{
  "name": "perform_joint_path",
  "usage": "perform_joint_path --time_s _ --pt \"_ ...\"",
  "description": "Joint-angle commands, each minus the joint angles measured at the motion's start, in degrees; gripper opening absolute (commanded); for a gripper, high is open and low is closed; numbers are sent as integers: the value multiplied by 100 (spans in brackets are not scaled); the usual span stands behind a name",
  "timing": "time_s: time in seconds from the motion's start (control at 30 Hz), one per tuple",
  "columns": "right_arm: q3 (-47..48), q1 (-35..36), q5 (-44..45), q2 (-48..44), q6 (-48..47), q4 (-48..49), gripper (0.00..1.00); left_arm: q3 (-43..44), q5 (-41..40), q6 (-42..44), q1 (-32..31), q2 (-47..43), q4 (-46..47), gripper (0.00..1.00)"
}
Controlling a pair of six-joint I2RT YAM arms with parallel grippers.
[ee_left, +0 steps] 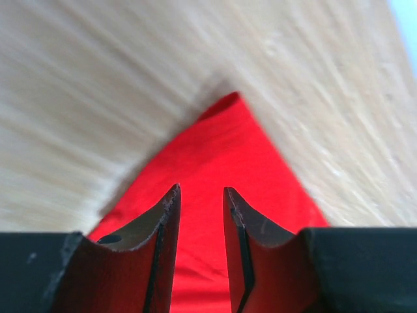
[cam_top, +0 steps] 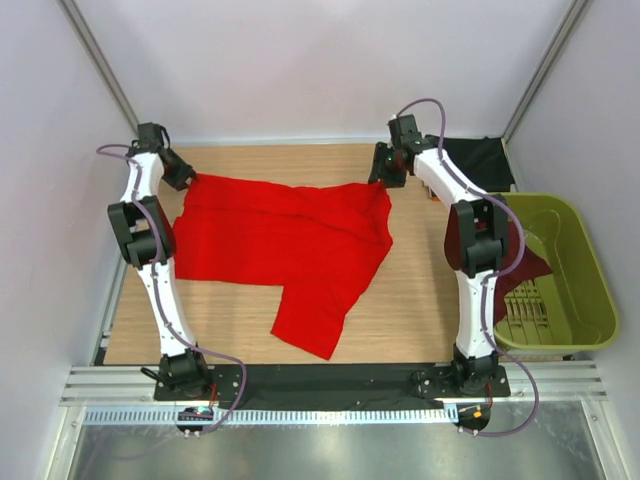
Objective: Fold and stack the t-shirts
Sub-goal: Fold the tshirt
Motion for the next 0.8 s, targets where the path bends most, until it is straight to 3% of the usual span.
perform_joint_path --time_s 0.0,0.2,0.43,0.5,0.53,0.63,0.77 --pt "392 -88 135 464 392 -33 52 -143 731 -286 -9 -172 778 33" --pt "955 -185 91 1096 524 108 52 -82 1163 -594 -9 233 1149 33" --pt "1253 -272 117 1693 621 732 49 138 987 -647 0 620 1255 34" --pt "1526 -351 108 1879 700 820 38 260 952 -699 8 725 1360 34" --pt "1570 -369 108 2010 761 890 23 305 961 -735 17 839 1404 35" --pt "1685 -457 82 2195 814 1224 1 489 943 -893 35 998 1536 35" --pt "1869 -519 108 2345 920 1488 1 516 873 -1051 44 1086 1746 35"
